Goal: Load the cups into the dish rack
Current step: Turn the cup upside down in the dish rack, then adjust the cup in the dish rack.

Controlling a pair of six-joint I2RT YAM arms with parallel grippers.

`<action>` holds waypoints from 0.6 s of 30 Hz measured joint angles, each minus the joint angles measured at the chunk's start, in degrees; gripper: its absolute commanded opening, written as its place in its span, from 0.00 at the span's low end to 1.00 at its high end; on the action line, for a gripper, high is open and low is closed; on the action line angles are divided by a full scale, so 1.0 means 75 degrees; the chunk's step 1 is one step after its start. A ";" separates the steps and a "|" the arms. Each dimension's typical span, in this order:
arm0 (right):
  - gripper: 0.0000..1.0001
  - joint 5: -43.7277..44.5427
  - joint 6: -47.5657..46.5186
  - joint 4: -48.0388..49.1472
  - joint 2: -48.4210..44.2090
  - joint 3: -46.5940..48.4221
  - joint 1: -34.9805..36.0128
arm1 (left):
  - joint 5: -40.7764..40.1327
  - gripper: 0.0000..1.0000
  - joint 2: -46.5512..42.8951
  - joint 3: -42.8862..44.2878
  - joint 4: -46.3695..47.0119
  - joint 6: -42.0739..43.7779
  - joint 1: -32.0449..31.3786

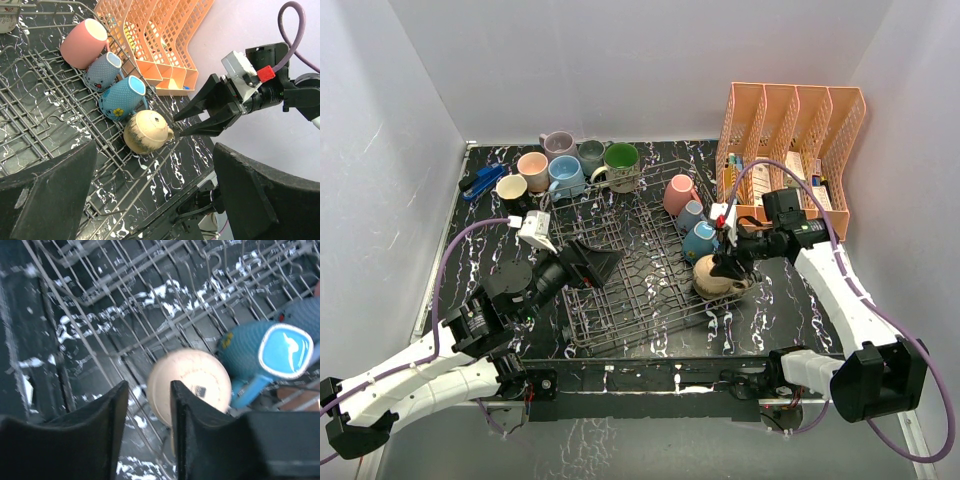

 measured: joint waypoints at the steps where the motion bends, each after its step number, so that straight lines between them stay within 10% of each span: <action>1: 0.27 -0.0216 0.0178 0.0093 -0.0003 -0.0009 0.0055 | -0.0003 0.97 0.0000 0.0000 0.0003 -0.0003 0.0000; 18: 0.14 0.0825 0.2221 0.1460 0.1072 -0.0431 0.1495 | -0.0003 0.97 0.0114 0.0000 -0.0076 -0.0117 0.0000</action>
